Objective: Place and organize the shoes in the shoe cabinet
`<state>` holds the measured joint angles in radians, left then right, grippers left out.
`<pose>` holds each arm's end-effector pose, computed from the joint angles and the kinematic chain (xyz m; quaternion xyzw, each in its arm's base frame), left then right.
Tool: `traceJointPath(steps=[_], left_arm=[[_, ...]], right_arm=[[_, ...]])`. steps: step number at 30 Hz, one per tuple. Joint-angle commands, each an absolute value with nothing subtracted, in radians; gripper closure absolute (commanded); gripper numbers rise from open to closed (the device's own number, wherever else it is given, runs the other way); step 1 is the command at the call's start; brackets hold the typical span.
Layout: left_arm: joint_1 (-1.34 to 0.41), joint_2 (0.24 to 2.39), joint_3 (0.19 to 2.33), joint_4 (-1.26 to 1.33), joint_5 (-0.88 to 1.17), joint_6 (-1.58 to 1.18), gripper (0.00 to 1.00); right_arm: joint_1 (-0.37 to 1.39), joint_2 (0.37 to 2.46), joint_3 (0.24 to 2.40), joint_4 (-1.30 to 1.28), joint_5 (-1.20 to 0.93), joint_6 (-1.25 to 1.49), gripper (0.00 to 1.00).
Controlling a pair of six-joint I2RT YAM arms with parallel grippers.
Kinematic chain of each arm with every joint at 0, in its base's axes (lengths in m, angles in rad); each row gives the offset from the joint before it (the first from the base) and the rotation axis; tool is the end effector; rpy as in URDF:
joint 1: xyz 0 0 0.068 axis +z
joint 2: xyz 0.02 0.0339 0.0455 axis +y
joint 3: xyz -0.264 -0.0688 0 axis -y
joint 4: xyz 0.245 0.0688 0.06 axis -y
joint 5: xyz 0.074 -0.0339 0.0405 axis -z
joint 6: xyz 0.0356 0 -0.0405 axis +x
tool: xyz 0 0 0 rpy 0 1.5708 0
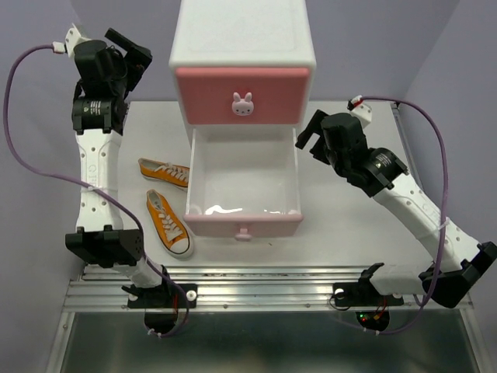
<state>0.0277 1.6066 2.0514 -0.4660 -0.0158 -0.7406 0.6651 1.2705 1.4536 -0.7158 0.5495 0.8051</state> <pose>0.3342 0.0098 0.5346 -0.2729 0.6604 -0.2388 0.6575 0.2175 0.1469 0.4163 0.1927 0.8243 0.1455 0.5121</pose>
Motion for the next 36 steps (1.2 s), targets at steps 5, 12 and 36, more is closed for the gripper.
traceJointPath(steps=[5,12,36], left_arm=[[0.144,1.263,1.601,-0.635,-0.026,-0.79,0.01],[0.161,1.054,1.246,-0.77,-0.028,-0.782,0.01],[0.166,1.183,0.784,-0.678,-0.028,-0.658,0.1]], right_arm=[[0.568,1.259,1.554,-0.805,0.595,0.798,0.0],[0.535,1.302,1.574,-0.815,0.526,0.747,0.0],[0.517,1.335,1.592,-0.839,0.454,0.666,0.0]])
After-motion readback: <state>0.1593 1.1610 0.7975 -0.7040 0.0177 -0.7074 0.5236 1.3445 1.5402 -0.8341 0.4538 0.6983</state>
